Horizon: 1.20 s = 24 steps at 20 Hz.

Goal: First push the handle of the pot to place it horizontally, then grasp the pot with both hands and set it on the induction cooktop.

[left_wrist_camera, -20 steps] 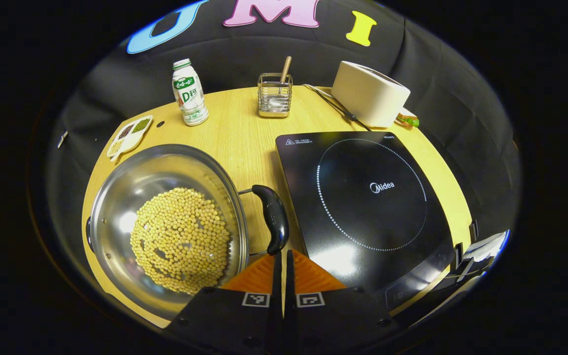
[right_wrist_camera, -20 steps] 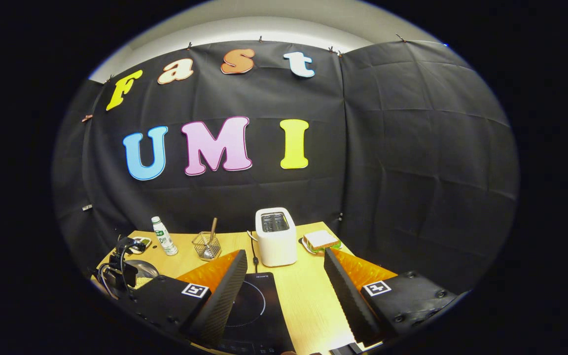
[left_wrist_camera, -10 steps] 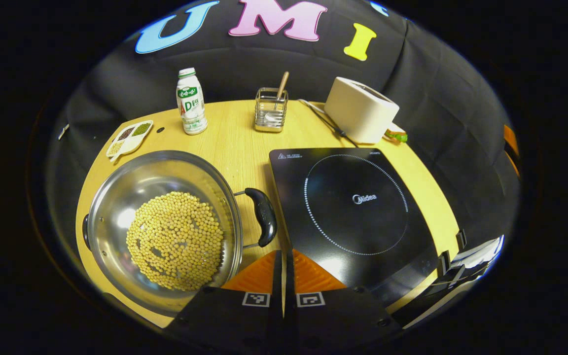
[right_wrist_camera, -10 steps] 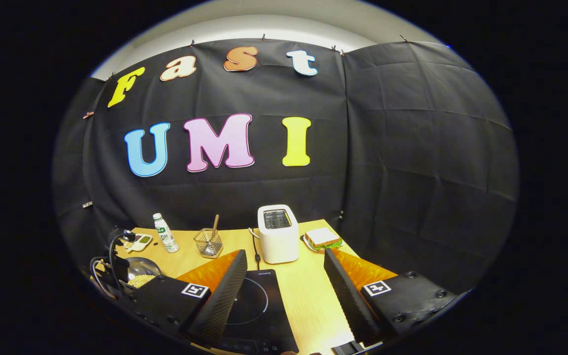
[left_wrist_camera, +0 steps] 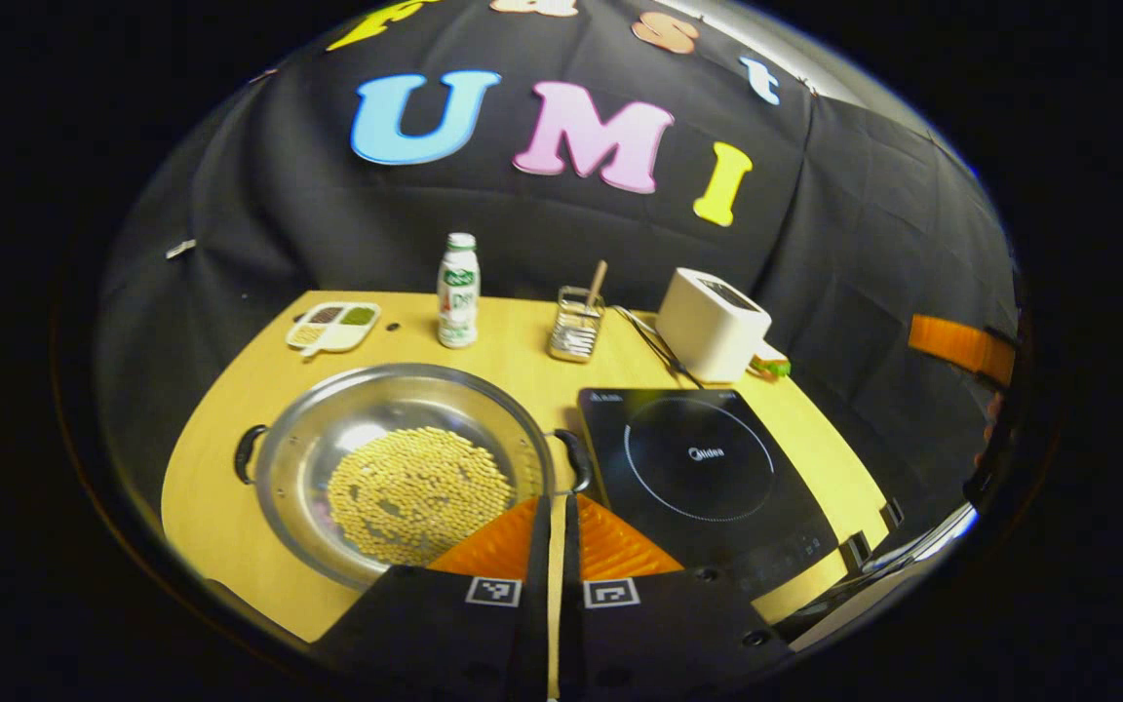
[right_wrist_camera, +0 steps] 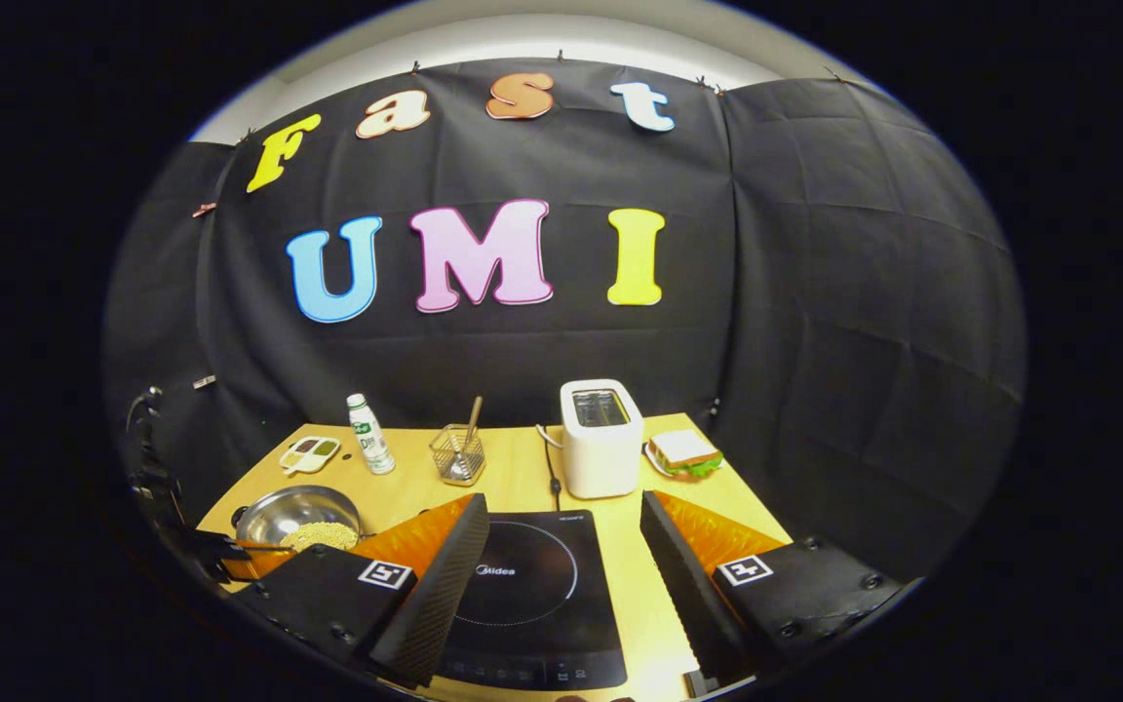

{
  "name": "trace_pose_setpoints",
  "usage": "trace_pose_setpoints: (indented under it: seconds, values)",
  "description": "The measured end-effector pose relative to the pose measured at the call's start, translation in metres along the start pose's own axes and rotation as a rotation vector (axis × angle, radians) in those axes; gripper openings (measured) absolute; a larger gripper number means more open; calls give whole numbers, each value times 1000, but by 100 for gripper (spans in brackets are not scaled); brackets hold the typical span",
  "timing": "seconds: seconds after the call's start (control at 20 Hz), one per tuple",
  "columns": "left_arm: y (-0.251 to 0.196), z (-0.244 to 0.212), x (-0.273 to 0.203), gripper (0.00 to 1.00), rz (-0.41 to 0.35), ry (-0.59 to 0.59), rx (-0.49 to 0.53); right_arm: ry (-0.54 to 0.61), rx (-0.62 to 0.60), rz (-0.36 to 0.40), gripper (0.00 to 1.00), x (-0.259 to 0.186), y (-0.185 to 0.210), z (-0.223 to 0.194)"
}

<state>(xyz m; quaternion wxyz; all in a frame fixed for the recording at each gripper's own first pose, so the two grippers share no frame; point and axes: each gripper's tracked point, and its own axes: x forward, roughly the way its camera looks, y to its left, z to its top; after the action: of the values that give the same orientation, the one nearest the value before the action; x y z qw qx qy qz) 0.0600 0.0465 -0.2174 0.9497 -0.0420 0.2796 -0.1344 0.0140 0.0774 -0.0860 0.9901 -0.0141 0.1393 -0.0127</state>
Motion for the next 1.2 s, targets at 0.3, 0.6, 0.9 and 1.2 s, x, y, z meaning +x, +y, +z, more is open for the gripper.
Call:
trace_pose_setpoints:
  seconds: [0.3,0.6,0.9,1.2]
  values:
    - [86,42,-46,34,142,-145,-105,85,4,119,98,14,66,-13]
    - [173,61,-64,98,259,-230,-157,166,1,232,97,41,135,-27]
    - [222,51,-53,95,287,-188,-131,304,52,313,99,71,201,-65]
    - [242,38,-21,95,248,-136,-146,474,47,359,99,93,247,-129]
